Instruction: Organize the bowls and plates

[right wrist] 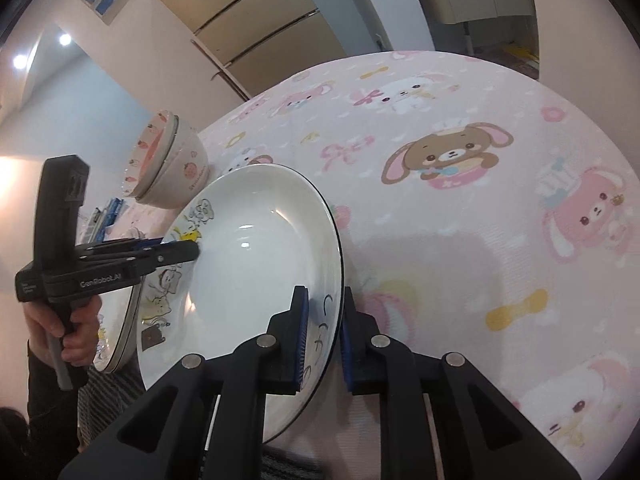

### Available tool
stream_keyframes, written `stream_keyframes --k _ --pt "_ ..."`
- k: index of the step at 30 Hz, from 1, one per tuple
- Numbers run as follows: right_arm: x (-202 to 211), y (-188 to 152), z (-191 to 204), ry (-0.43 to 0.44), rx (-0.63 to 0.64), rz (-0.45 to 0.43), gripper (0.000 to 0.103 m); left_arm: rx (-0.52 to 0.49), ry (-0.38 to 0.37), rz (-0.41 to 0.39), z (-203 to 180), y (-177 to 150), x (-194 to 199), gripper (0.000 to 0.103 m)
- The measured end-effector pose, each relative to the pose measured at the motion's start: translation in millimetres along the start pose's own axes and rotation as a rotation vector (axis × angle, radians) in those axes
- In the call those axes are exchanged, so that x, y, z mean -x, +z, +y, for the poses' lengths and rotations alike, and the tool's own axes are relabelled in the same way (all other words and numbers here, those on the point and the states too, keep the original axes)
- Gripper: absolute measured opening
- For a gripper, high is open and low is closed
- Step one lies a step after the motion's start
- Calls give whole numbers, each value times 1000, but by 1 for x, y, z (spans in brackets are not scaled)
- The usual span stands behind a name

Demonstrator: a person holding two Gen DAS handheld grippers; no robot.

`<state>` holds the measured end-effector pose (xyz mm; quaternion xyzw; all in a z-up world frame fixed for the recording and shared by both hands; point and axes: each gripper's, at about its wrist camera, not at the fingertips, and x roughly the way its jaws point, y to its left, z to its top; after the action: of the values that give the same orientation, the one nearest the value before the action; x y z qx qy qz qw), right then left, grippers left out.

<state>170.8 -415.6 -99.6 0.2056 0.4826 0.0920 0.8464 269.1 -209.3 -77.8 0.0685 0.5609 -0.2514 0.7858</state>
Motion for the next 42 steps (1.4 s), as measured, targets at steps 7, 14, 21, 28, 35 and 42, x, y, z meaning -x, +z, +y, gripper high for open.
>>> stream_keyframes --k 7,14,21,28,35,42 --pt "11 11 5 -7 -56 1 18 27 21 -19 -1 -1 20 26" --pt "24 14 18 -8 -71 14 19 32 62 -58 -5 2 38 26" --pt "46 18 21 53 -111 6 19 42 36 -68 -6 -2 56 26" --pt "59 20 37 40 -90 -3 19 58 39 -95 -9 -5 75 26" --pt "49 20 70 85 -57 24 19 102 80 -115 18 -18 98 26" --pt "30 21 124 106 16 59 19 169 112 -140 64 -40 125 27"
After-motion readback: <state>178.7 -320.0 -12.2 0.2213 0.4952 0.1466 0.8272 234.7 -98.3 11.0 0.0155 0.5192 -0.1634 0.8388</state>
